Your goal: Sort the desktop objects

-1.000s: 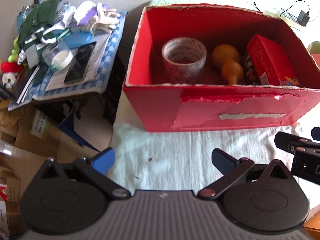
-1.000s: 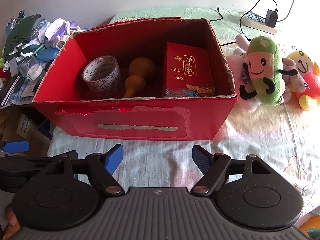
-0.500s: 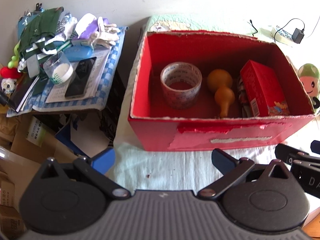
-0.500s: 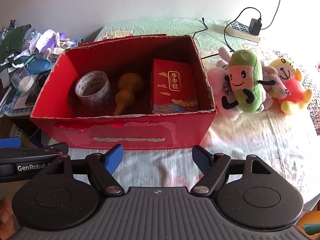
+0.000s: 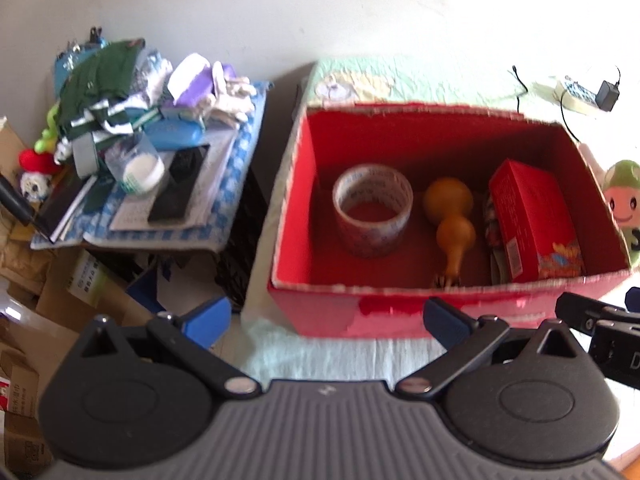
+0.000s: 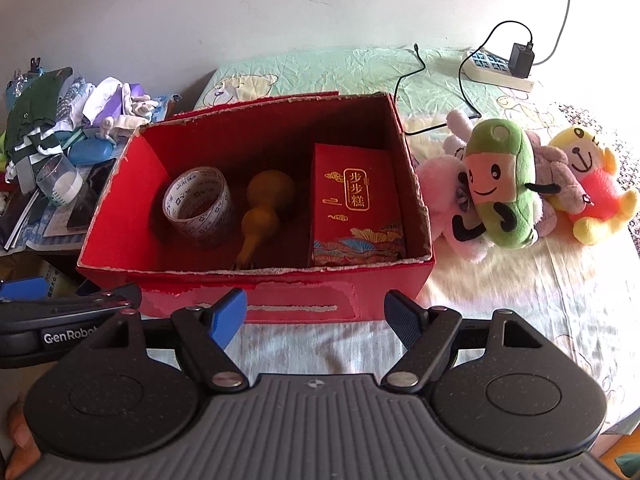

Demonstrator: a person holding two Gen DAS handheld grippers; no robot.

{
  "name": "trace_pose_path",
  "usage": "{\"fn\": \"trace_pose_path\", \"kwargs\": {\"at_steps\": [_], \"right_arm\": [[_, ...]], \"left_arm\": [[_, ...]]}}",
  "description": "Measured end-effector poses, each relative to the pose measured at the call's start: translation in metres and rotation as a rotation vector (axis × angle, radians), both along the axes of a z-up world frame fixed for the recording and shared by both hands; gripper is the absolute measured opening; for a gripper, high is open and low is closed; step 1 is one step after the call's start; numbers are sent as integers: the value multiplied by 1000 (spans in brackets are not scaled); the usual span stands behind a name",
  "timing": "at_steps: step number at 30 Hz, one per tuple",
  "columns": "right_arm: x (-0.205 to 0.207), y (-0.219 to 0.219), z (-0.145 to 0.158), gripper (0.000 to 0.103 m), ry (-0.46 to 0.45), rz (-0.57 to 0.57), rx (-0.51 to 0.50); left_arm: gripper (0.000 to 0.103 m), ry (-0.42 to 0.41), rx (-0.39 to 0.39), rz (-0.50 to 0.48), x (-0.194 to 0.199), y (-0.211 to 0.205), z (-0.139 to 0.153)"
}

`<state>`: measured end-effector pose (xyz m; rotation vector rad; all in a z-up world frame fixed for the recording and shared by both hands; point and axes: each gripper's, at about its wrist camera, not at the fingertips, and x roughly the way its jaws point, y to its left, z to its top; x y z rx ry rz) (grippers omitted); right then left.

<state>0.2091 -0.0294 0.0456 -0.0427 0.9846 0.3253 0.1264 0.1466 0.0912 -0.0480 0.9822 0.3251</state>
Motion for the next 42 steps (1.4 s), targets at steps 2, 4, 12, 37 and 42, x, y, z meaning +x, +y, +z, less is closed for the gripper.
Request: {"fn": "trace_pose_path", "kwargs": {"at_steps": [2, 4, 12, 37, 42], "right_arm": [[5, 0, 4, 78, -10, 3, 9], [10, 1, 9, 78, -32, 2, 12], [28, 3, 14, 78, -85, -20, -9], [58, 12, -4, 78, -79, -83, -73], [59, 15, -7, 78, -67, -77, -72]], "left_arm": [[103, -18, -9, 5, 5, 2, 5], [103, -35, -8, 9, 12, 2, 9], [103, -68, -52, -6, 28, 1, 9], [103, 8, -66, -71, 53, 5, -14], [103, 19, -61, -65, 53, 8, -18]]}}
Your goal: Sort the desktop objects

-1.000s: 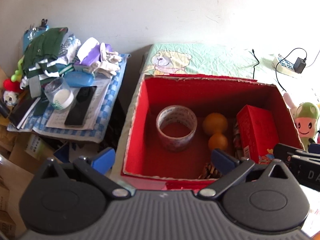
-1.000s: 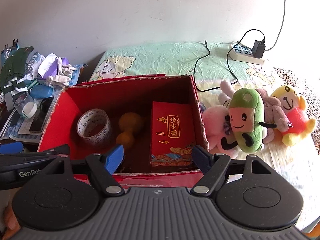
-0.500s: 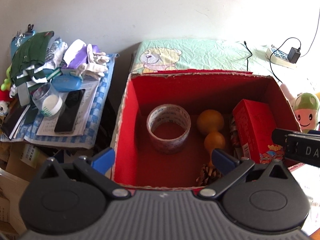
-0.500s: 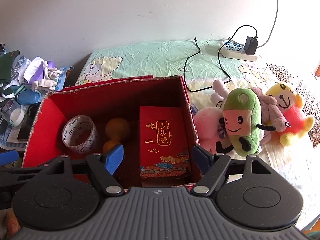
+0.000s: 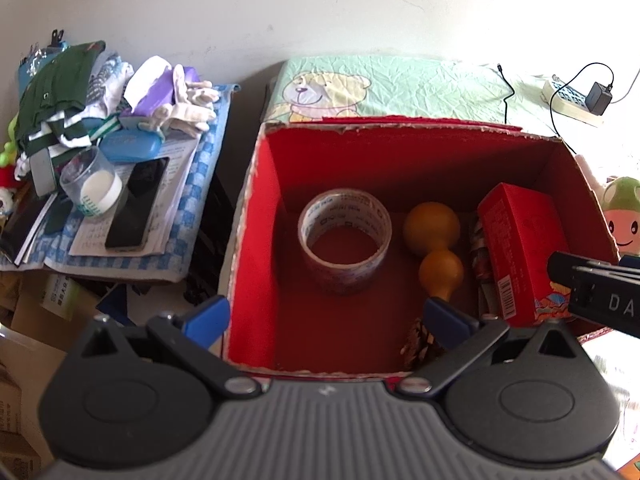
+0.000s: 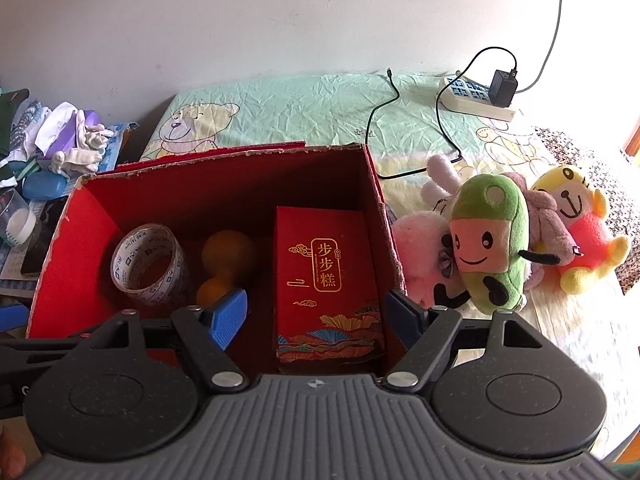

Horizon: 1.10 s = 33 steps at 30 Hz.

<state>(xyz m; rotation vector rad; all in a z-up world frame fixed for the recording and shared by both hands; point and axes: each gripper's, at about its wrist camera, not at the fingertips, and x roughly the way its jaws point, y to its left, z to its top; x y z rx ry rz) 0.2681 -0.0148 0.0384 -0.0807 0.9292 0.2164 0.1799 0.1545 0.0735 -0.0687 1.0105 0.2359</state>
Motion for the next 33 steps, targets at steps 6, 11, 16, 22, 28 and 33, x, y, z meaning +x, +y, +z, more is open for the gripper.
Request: {"fn": "trace_pose_path", "kwargs": {"at_steps": [6, 11, 16, 22, 28, 33], "right_arm": [[3, 2, -4, 78, 29, 8, 20], [6, 6, -7, 78, 44, 16, 34], [8, 9, -9, 78, 49, 25, 27], [14, 10, -11, 78, 59, 25, 26], [18, 9, -13, 78, 63, 22, 18], [20, 7, -14, 78, 71, 16, 25]], "left_arm": [[103, -4, 1, -2, 0, 1, 0], [103, 0, 12, 3, 3, 2, -2], [103, 0, 17, 5, 5, 4, -3], [103, 2, 25, 4, 10, 4, -3], [103, 1, 38, 6, 12, 2, -3], [103, -1, 45, 6, 15, 2, -2]]}}
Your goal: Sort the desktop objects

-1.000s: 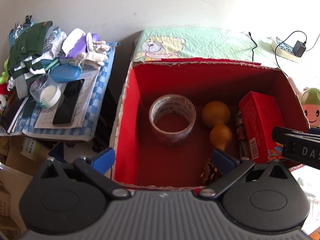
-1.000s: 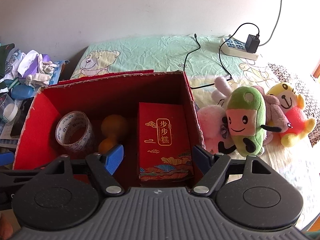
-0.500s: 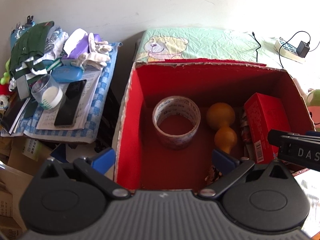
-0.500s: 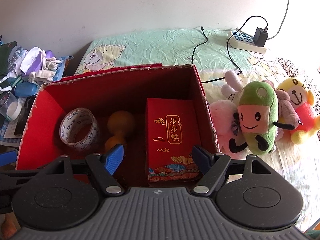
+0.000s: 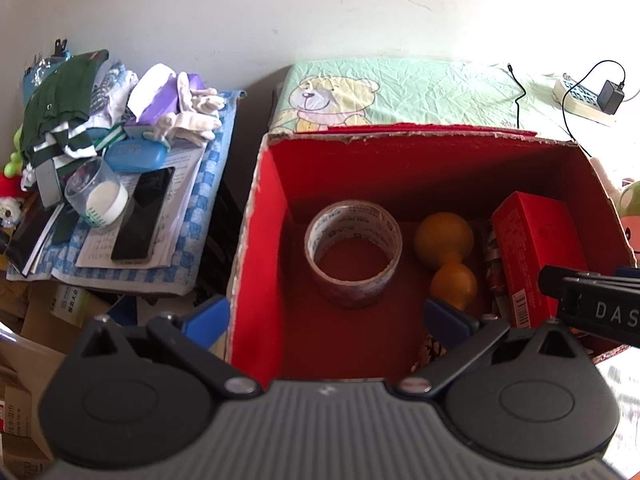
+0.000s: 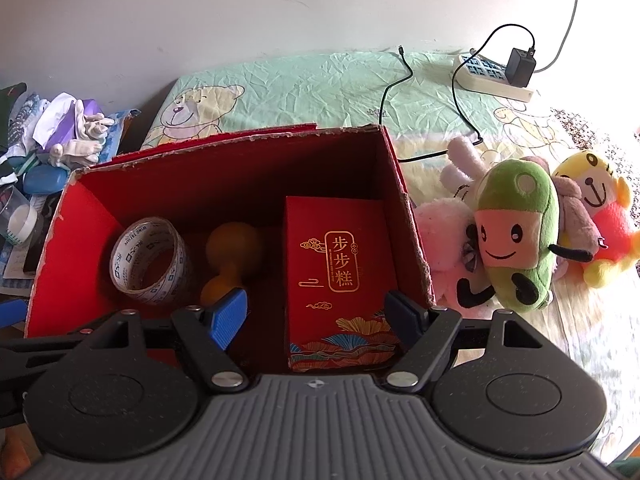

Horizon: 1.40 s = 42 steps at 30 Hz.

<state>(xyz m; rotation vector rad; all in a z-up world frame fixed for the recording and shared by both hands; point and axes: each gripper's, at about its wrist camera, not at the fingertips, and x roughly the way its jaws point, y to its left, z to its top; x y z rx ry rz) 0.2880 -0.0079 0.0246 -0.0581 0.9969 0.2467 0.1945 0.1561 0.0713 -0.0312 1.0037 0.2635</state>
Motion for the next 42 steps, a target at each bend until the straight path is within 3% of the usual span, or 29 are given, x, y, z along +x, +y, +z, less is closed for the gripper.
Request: {"fn": "trace_pose_path", "kwargs": {"at_steps": [5, 33, 42], "right_arm": [[-2, 0, 0, 78, 1, 2, -5], [-25, -3, -11, 78, -8, 14, -52], [-37, -2, -10, 78, -75, 32, -90]], "left_arm": [[103, -13, 16, -7, -1, -2, 3], [103, 6, -60, -29, -13, -1, -12], [103, 0, -59, -32, -22, -2, -16]]}}
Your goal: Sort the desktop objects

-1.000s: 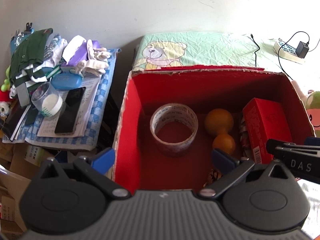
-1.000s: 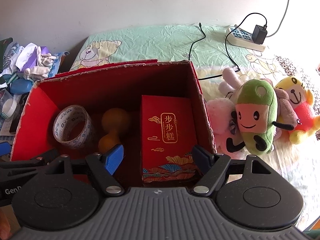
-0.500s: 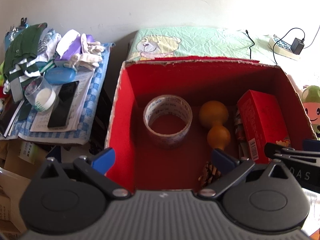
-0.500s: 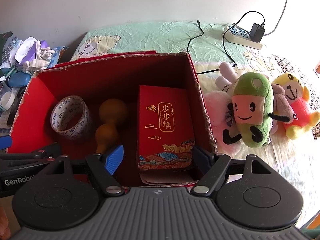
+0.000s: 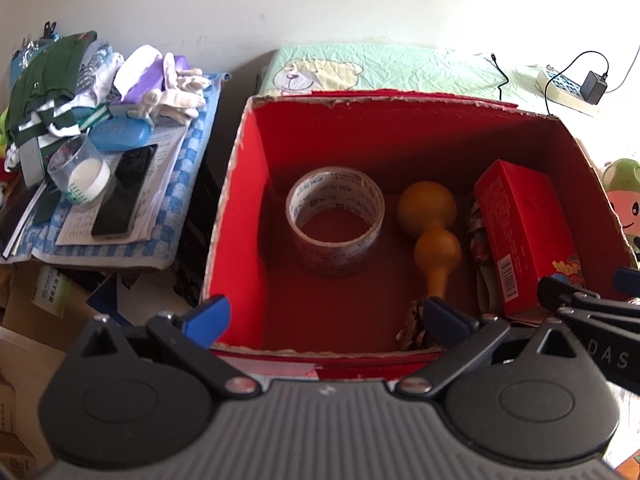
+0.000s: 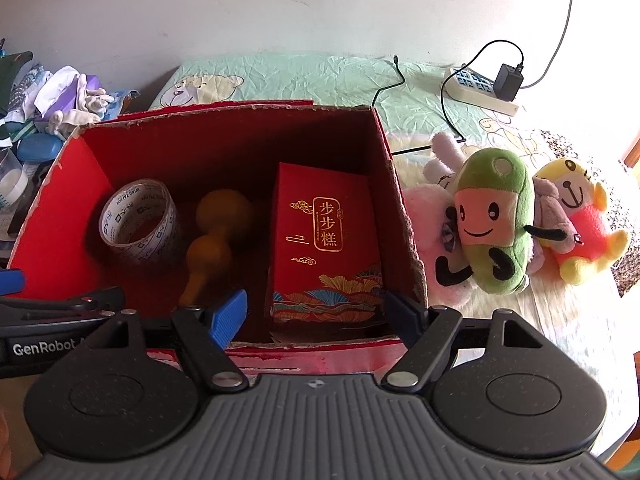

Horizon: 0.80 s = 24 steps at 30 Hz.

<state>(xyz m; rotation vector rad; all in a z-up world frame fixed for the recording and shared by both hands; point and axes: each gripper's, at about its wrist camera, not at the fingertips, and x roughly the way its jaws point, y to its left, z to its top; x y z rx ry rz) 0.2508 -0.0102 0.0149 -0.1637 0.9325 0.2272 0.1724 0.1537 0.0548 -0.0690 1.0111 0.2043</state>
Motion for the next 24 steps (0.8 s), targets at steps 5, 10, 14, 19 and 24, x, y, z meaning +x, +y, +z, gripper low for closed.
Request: {"fn": "trace_pose_path", "kwargs": {"at_steps": [5, 10, 14, 19, 24], "right_arm": [[-5, -3, 1, 78, -24, -6, 8], [-10, -7, 6, 78, -36, -17, 39], [-15, -10, 9, 78, -49, -14, 51], [-20, -11, 12, 78, -63, -12, 58], [-23, -12, 14, 78, -65, -4, 69]], "left_arm": [[103, -12, 10, -1, -4, -2, 3], [103, -19, 10, 1, -8, -3, 8], [103, -29, 11, -1, -12, -4, 12], [103, -42, 18, 3, -19, -7, 17], [103, -48, 17, 16, -25, -6, 22]]}}
